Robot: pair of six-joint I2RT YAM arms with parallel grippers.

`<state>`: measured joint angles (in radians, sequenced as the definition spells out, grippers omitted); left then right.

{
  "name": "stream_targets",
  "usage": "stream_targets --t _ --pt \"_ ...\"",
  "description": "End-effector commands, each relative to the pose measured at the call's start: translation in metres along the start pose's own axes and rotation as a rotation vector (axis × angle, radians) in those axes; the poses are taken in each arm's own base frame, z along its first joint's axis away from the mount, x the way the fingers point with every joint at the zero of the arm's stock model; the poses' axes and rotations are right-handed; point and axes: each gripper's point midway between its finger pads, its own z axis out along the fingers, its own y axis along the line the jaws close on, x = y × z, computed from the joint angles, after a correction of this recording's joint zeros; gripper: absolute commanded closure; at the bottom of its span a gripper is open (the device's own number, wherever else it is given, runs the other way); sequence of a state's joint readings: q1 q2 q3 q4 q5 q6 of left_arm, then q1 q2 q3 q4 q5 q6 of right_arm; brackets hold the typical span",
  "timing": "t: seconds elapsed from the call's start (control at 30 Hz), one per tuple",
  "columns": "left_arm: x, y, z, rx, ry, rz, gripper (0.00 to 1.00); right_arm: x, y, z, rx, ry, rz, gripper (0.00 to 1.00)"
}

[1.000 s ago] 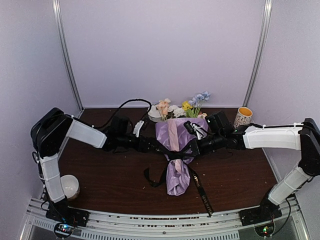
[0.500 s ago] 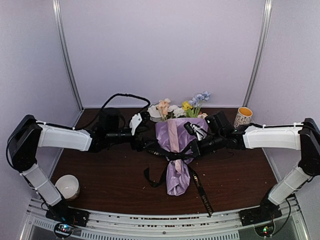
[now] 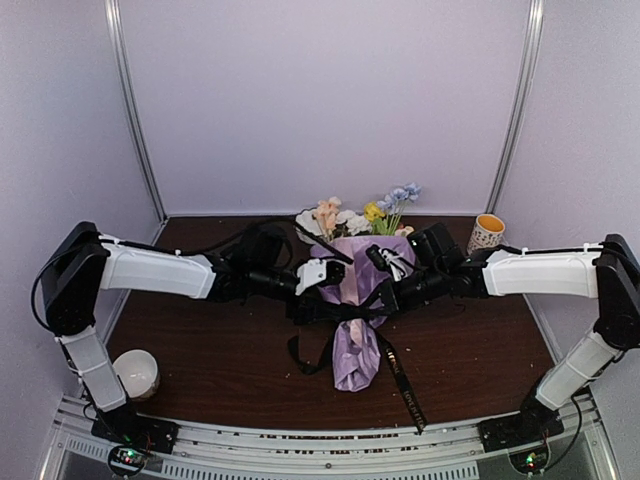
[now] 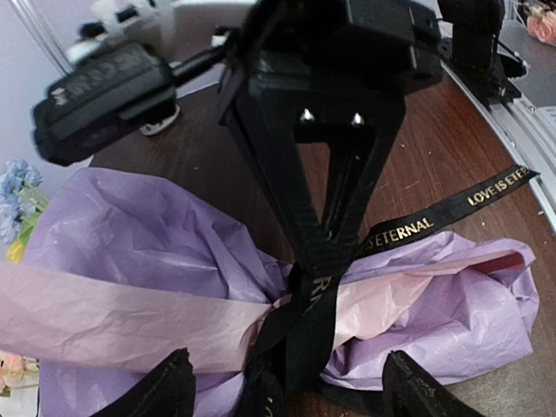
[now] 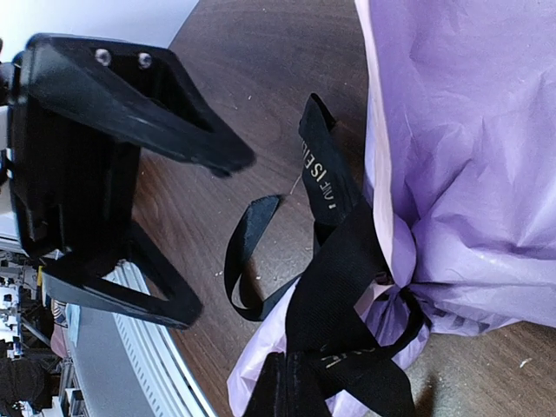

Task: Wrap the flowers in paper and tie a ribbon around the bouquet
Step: Cross the half-tied ribbon over the folded bouquet.

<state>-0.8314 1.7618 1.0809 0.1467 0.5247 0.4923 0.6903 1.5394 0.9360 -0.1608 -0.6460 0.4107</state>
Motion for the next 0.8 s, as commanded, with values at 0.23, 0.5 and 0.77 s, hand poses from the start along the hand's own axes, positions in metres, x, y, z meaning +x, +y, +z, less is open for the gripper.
stream_targets --t 0.23,0.5,0.77 --pt "0.029 0.009 0.046 0.076 0.105 0.07 0.53 -0.014 0.001 0.0 0.0 -0.049 -0.003 1.0" --pt "0.031 0.014 0.055 0.04 0.1 0.051 0.57 -0.014 0.001 0.002 -0.013 -0.044 0.009 1.0" --pt "0.034 0.017 0.066 0.017 0.13 0.047 0.63 -0.016 0.006 0.001 -0.037 -0.055 0.014 1.0"
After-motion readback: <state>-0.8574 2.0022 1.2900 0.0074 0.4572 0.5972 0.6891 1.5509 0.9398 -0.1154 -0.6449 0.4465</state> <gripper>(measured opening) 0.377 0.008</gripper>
